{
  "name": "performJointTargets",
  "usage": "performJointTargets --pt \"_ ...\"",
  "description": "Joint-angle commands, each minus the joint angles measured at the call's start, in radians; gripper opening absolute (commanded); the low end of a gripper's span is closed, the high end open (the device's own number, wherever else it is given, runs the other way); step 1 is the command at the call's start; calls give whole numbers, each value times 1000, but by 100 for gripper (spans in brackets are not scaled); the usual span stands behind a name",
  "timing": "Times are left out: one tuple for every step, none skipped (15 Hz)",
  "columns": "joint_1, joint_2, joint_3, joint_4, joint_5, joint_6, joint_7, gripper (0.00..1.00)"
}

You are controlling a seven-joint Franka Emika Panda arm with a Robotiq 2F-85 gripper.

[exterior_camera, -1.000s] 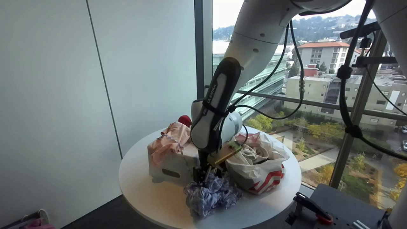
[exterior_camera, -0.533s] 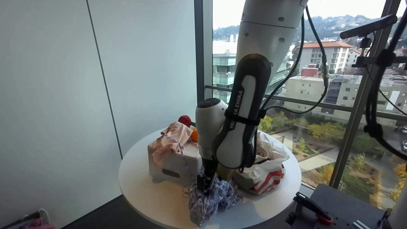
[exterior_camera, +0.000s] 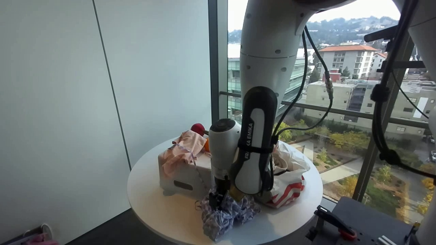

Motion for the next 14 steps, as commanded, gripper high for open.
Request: performJointTargets --pt "-31 74 60 45 145 34 -107 100" --pt "-23 101 55 63 172 38 -123 100" --pt "-4 123 36 77 189 45 -136 100" --pt "-5 136 38 86 209 46 -151 100" --pt "-6 151 37 97 227 49 -162 100" --pt "-9 161 39 103 242 54 -175 78" --pt "-10 165 43 105 255 56 -188 73" --pt "-13 167 49 106 263 61 -201 66" --pt "-18 165 57 104 273 64 -213 59" --pt "-14 161 58 100 282 71 -222 50" --pt "-14 157 60 95 289 73 -229 43" --pt "-13 148 63 85 293 76 -234 35" --pt "-10 143 62 80 299 76 -236 29" --pt "-5 131 60 66 303 83 -242 20"
